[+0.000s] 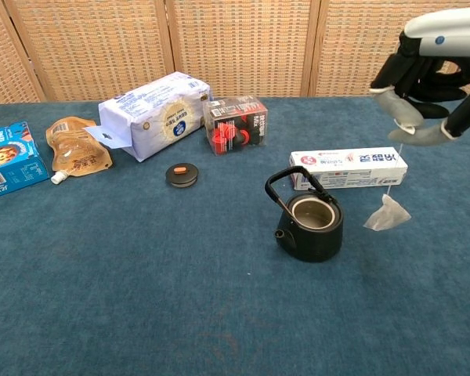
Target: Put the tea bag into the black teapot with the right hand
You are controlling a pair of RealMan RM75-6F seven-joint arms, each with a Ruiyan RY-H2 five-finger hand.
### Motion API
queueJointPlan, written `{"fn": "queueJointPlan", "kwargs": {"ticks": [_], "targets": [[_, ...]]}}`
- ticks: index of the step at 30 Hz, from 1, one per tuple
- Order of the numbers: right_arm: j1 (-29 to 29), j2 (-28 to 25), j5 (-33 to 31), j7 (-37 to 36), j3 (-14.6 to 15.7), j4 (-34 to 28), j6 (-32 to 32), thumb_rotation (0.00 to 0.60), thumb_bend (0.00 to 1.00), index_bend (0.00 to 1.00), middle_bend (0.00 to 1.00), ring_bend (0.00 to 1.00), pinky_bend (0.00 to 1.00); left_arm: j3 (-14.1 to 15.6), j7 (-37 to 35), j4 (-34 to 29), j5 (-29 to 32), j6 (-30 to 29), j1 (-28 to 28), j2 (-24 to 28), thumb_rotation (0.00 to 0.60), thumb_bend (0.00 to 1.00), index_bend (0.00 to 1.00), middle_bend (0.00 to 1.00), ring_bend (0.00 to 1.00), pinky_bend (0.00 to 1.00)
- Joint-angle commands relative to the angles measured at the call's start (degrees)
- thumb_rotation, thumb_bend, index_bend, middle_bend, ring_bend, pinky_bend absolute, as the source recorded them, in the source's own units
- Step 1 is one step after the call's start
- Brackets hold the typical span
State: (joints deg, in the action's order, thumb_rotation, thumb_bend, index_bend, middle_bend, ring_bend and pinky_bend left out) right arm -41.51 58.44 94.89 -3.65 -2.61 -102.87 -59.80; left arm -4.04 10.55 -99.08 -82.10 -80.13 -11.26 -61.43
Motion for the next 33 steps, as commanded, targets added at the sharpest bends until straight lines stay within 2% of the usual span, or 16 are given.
{"fn": "queueJointPlan", "kwargs": {"ticks": [1, 12, 17, 24, 33], "targets": [[-0.7, -0.8, -0.7, -0.6, -1.0, -0.8, 0.6, 0.600, 0.55, 0.77, 0.90, 0.88, 1.00, 0.0, 0.1, 0.0, 0.1, 0.1, 0.0, 0.0, 0.600, 0.41, 0.13, 0.00, 0.00, 0.00], [-3.6, -3.7, -5.4, -1.4, -4.9, -3.1, 4.8, 0.600, 0.55, 0.77, 0.90, 0.88, 1.00, 0.4, 0.3, 0.3, 1.0, 1.1, 0.0, -0.1, 0.600, 0.41, 0.12, 0.00, 0.00, 0.00], [-4.4, -4.2, -6.7, -0.4, -5.7, -3.9, 6.4, 0.600, 0.55, 0.77, 0.90, 0.88, 1.00, 0.4, -0.2, 0.9, 1.5, 1.5, 0.0, -0.4, 0.600, 0.41, 0.12, 0.00, 0.00, 0.00], [-6.4, -1.9, -9.7, 0.7, -6.4, -1.7, 10.5, 0.600, 0.55, 0.77, 0.90, 0.88, 1.00, 0.7, -1.3, 2.3, 2.0, 1.9, 0.3, -1.3, 0.600, 0.41, 0.12, 0.00, 0.00, 0.00], [-7.2, 0.1, -12.9, 1.5, -6.9, 0.9, 12.6, 0.600, 0.55, 0.77, 0.90, 0.88, 1.00, 1.1, -2.2, 3.6, 2.3, 2.4, 0.5, -1.9, 0.600, 0.41, 0.11, 0.00, 0.00, 0.00]]}}
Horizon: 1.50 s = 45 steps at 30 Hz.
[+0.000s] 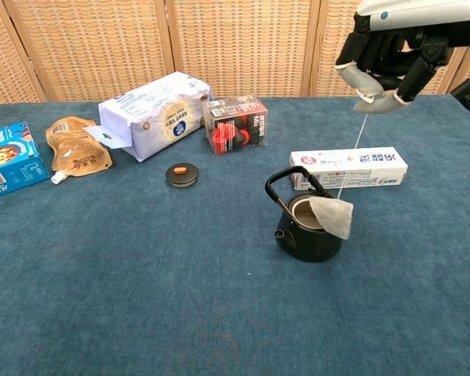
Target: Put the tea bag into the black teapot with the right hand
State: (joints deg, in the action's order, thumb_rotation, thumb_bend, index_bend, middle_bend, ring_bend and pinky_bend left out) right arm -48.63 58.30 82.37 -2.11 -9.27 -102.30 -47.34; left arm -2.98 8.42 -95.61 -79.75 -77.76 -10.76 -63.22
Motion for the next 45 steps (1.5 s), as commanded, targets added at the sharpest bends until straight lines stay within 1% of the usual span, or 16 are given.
{"fn": "queueJointPlan", "kwargs": {"ticks": [1, 15, 29, 33, 39, 45], "targets": [[-0.1, 0.2, -0.5, 0.0, -0.2, 0.4, 0.2, 0.600, 0.55, 0.77, 0.90, 0.88, 1.00, 0.1, -0.2, 0.2, 0.0, 0.1, 0.1, -0.1, 0.600, 0.41, 0.11, 0.00, 0.00, 0.00], [-0.2, 1.5, -0.7, 0.4, 0.6, 0.8, 1.6, 0.600, 0.55, 0.77, 0.90, 0.88, 1.00, 0.2, -0.7, 1.1, 0.3, 0.7, 0.0, -0.7, 0.600, 0.41, 0.11, 0.00, 0.00, 0.00], [-1.6, 3.9, -2.4, 3.0, -0.1, 1.6, 2.5, 0.600, 0.55, 0.78, 0.90, 0.88, 1.00, 0.5, -1.3, 1.6, 0.3, 0.7, 0.4, -1.0, 0.600, 0.41, 0.11, 0.00, 0.00, 0.00], [-1.1, 5.1, -2.3, 4.4, 1.1, 1.9, 2.4, 0.600, 0.55, 0.77, 0.90, 0.88, 1.00, 0.8, -1.5, 1.8, 0.3, 1.2, 0.4, -1.0, 0.600, 0.41, 0.11, 0.00, 0.00, 0.00], [0.6, 6.6, 0.2, 6.8, 3.2, 2.8, 0.2, 0.600, 0.55, 0.77, 0.90, 0.88, 1.00, 0.8, -1.5, 1.7, 0.1, 1.4, 0.3, -1.1, 0.600, 0.41, 0.11, 0.00, 0.00, 0.00], [1.9, 7.8, 2.8, 8.1, 4.7, 3.8, -1.9, 0.600, 0.55, 0.77, 0.90, 0.88, 1.00, 1.0, -1.4, 1.4, -0.2, 1.6, 0.2, -1.0, 0.600, 0.41, 0.11, 0.00, 0.00, 0.00]]}}
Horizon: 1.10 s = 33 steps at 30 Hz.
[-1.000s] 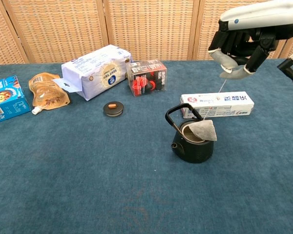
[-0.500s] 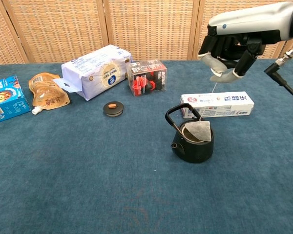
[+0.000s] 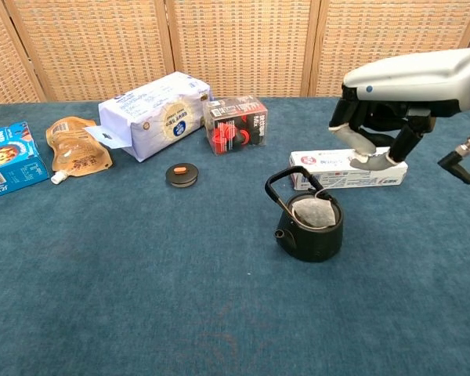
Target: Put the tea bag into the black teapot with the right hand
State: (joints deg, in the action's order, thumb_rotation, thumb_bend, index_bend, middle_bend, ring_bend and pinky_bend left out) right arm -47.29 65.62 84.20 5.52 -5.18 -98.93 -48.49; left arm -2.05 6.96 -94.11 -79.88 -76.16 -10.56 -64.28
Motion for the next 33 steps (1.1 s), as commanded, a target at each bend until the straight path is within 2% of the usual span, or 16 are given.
{"fn": "queueJointPlan", "kwargs": {"ticks": [1, 3, 8, 15, 17, 26, 33], "targets": [[0.7, 0.6, 1.5, 0.5, 0.9, 0.5, -1.1, 0.600, 0.55, 0.77, 0.89, 0.88, 1.00, 0.0, 0.0, -0.1, 0.0, 0.0, 0.0, 0.1, 0.600, 0.41, 0.11, 0.00, 0.00, 0.00], [1.1, 1.0, 3.2, 1.2, 1.7, 0.8, -1.9, 0.600, 0.55, 0.75, 0.89, 0.88, 1.00, 0.0, 0.1, -0.2, 0.0, 0.0, 0.0, 0.1, 0.600, 0.41, 0.11, 0.00, 0.00, 0.00], [2.0, 2.6, 7.1, 2.6, 3.7, 2.8, -3.5, 0.600, 0.54, 0.57, 0.87, 0.88, 1.00, -0.1, 0.3, -0.6, -0.1, -0.3, 0.0, 0.5, 0.600, 0.41, 0.11, 0.00, 0.00, 0.00], [2.6, 3.4, 11.5, 2.1, 5.1, 5.5, -5.9, 0.600, 0.54, 0.39, 0.84, 0.88, 1.00, -0.2, 0.7, -1.4, -0.1, -0.3, 0.0, 1.1, 0.600, 0.41, 0.10, 0.00, 0.00, 0.00], [2.7, 3.4, 12.0, 2.2, 5.3, 5.9, -6.1, 0.600, 0.51, 0.33, 0.83, 0.88, 1.00, -0.2, 0.8, -1.5, -0.1, -0.3, 0.0, 1.2, 0.600, 0.41, 0.10, 0.00, 0.00, 0.00], [3.1, 2.5, 13.1, 0.9, 5.5, 6.8, -7.3, 0.600, 0.39, 0.21, 0.82, 0.88, 1.00, -0.2, 1.3, -2.0, 0.0, -0.1, -0.2, 1.4, 0.600, 0.41, 0.10, 0.00, 0.00, 0.00], [2.5, -0.1, 12.8, -1.2, 5.2, 4.9, -6.4, 0.600, 0.36, 0.20, 0.82, 0.88, 1.00, -0.3, 1.7, -2.3, 0.1, 0.0, -0.3, 1.5, 0.600, 0.41, 0.09, 0.00, 0.00, 0.00]]}}
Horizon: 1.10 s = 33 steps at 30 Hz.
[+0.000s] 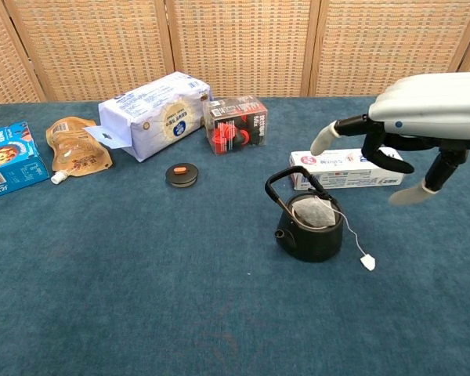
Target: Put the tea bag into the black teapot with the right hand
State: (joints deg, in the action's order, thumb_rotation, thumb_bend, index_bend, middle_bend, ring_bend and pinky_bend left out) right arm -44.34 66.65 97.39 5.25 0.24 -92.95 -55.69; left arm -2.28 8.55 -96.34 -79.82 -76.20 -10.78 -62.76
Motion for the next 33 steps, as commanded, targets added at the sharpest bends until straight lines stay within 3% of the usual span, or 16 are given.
{"fn": "queueJointPlan", "kwargs": {"ticks": [1, 3, 10, 16, 26, 33], "targets": [[-0.8, -1.9, -0.8, -1.4, -0.3, -1.9, 1.6, 0.600, 0.36, 0.19, 0.83, 0.88, 1.00, -0.1, 0.1, -0.1, 0.0, 0.1, -0.1, 0.1, 0.600, 0.41, 0.09, 0.00, 0.00, 0.00], [-1.5, -3.1, -1.4, -2.2, -0.4, -3.2, 3.2, 0.600, 0.39, 0.18, 0.83, 0.88, 1.00, -0.1, 0.2, -0.2, -0.1, 0.1, -0.2, 0.1, 0.600, 0.41, 0.09, 0.00, 0.00, 0.00], [-4.9, -7.1, -4.1, -4.8, -0.7, -7.7, 10.9, 0.600, 0.63, 0.14, 0.88, 0.88, 1.00, -0.5, 0.6, -0.5, -0.1, -0.1, -0.5, 0.7, 0.600, 0.41, 0.09, 0.00, 0.00, 0.00], [-7.8, -7.8, -8.2, -5.1, -1.3, -9.1, 18.2, 0.600, 0.75, 0.14, 0.91, 0.90, 1.00, -1.3, 1.2, -1.4, -0.7, -1.1, -0.8, 1.8, 0.600, 0.41, 0.09, 0.00, 0.00, 0.00], [-11.2, -4.5, -14.6, -3.2, -2.0, -7.2, 26.0, 0.600, 0.77, 0.14, 0.92, 0.91, 1.00, -1.9, 1.7, -3.4, -0.9, -0.4, -1.9, 3.5, 0.600, 0.41, 0.09, 0.00, 0.00, 0.00], [-12.2, -2.7, -17.4, -0.8, -1.8, -5.2, 27.8, 0.600, 0.77, 0.14, 0.92, 0.91, 1.00, -1.8, 2.1, -3.9, -0.6, 0.0, -2.0, 3.7, 0.600, 0.41, 0.08, 0.00, 0.00, 0.00]]}}
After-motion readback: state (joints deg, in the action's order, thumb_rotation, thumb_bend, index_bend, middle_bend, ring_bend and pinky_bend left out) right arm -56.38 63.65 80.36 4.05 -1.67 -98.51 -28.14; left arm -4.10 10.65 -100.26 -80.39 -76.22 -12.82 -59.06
